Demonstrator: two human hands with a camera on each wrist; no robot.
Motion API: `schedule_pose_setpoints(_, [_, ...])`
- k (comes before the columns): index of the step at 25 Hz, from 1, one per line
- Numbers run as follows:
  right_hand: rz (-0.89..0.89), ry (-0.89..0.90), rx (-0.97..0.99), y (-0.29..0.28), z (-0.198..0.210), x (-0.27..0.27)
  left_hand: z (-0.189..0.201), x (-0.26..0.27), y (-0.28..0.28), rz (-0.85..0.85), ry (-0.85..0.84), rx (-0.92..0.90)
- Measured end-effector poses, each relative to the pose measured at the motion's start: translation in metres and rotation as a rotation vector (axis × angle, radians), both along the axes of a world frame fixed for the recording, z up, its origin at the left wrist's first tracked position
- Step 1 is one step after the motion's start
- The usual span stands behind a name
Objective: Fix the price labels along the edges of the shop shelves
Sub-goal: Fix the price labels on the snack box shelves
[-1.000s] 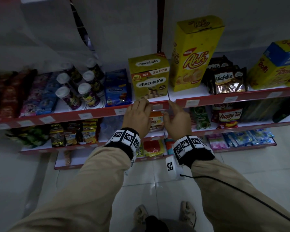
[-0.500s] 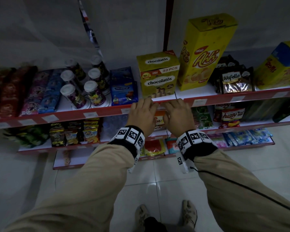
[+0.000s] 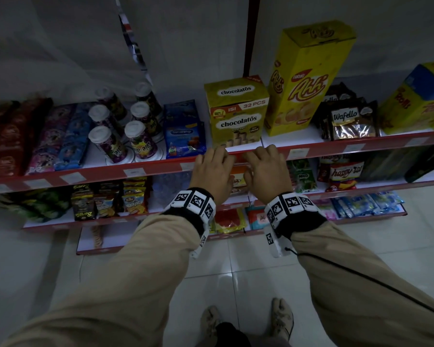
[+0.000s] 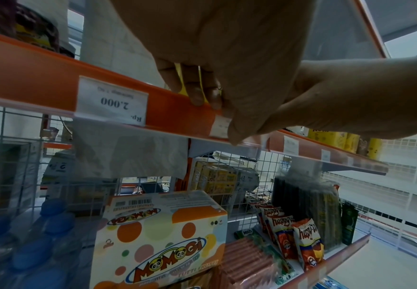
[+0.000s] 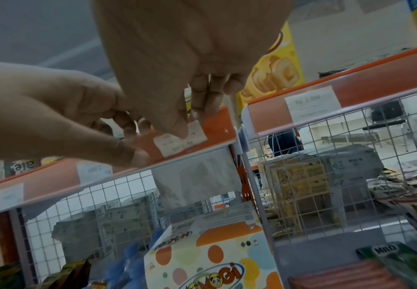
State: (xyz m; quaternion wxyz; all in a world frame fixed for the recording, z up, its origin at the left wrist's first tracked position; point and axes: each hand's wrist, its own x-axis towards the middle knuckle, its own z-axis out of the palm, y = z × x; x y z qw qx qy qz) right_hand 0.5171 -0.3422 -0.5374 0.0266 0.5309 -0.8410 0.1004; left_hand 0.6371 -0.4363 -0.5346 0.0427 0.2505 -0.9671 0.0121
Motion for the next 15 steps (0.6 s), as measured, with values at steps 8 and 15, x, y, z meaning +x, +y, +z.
schedule_pose_setpoints(8, [-0.124, -0.561, -0.502, 0.000, 0.018, -0.015, 0.002, 0.000, -0.007, 0.059, 0.150, 0.157])
schedule_pose_setpoints(15, [-0.179, -1.182, -0.687, -0.011, 0.015, 0.007, -0.001, 0.001, -0.010, 0.091, 0.472, 0.469])
